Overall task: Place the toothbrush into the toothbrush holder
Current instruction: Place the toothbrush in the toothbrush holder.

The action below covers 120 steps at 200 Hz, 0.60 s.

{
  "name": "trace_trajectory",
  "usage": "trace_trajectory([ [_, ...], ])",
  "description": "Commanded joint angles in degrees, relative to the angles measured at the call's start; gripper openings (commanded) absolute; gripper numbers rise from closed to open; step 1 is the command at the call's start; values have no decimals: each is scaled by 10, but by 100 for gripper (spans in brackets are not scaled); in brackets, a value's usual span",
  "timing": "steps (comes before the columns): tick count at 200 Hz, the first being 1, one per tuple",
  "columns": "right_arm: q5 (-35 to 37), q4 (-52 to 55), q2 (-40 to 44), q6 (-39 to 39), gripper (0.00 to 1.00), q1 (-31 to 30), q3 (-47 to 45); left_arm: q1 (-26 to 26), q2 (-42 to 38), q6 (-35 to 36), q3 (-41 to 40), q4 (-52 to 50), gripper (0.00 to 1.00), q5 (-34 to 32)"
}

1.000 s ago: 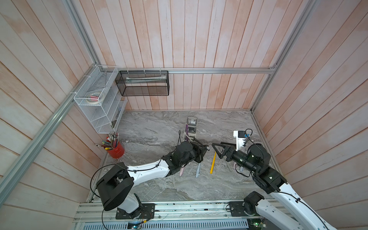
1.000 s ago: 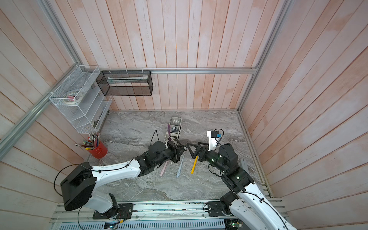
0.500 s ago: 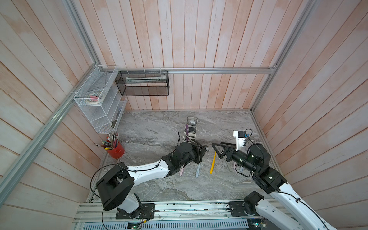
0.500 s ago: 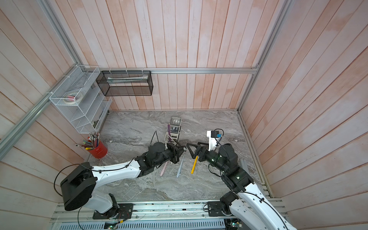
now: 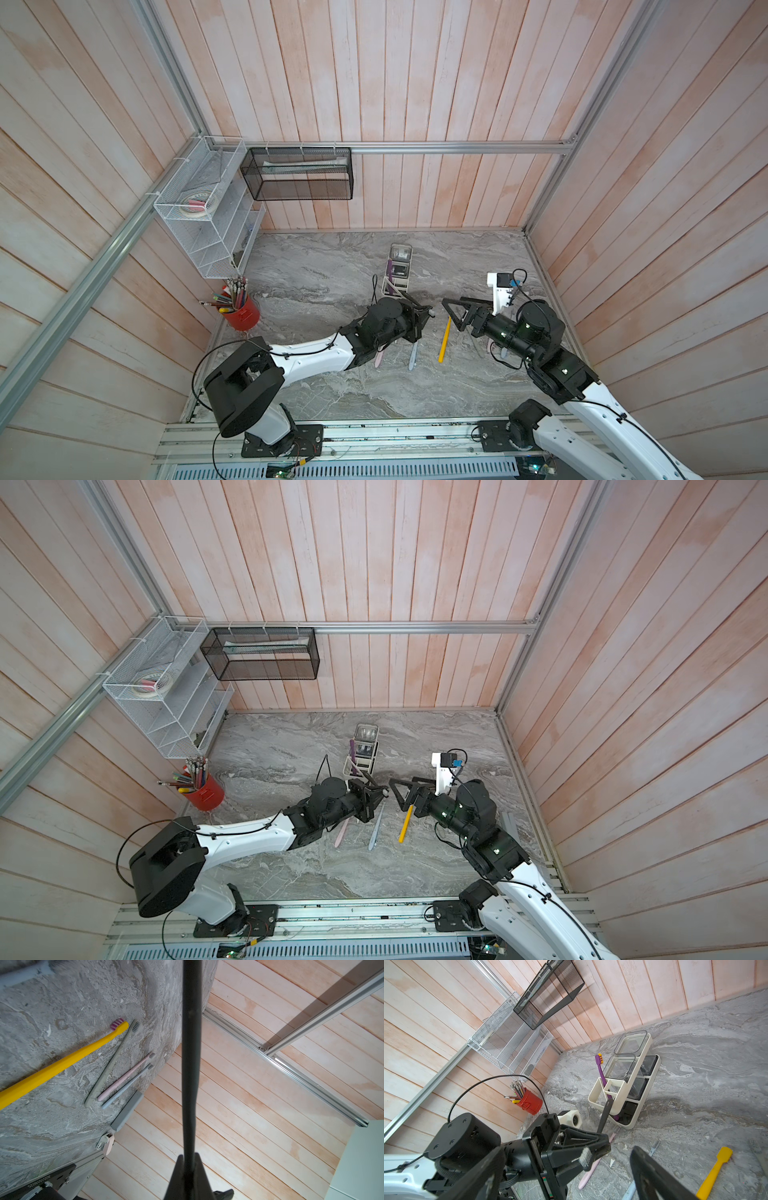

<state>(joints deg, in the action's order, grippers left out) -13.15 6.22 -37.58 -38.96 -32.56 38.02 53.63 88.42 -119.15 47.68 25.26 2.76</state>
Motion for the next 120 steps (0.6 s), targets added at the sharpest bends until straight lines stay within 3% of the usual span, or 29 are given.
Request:
trace_trajectory([
  [1,-7,-4,8,-2,96,2,-9,-3,13,-105,-16,11,0,1],
  [61,-7,-5,10,-3,96,1,-13,-7,17,-102,-12,14,0,3],
  [101,-8,-5,10,-3,96,2,-15,-9,15,-101,-20,28,18,-4],
  [120,-9,-6,10,-5,96,2,-16,-8,15,-101,-21,34,21,-5],
])
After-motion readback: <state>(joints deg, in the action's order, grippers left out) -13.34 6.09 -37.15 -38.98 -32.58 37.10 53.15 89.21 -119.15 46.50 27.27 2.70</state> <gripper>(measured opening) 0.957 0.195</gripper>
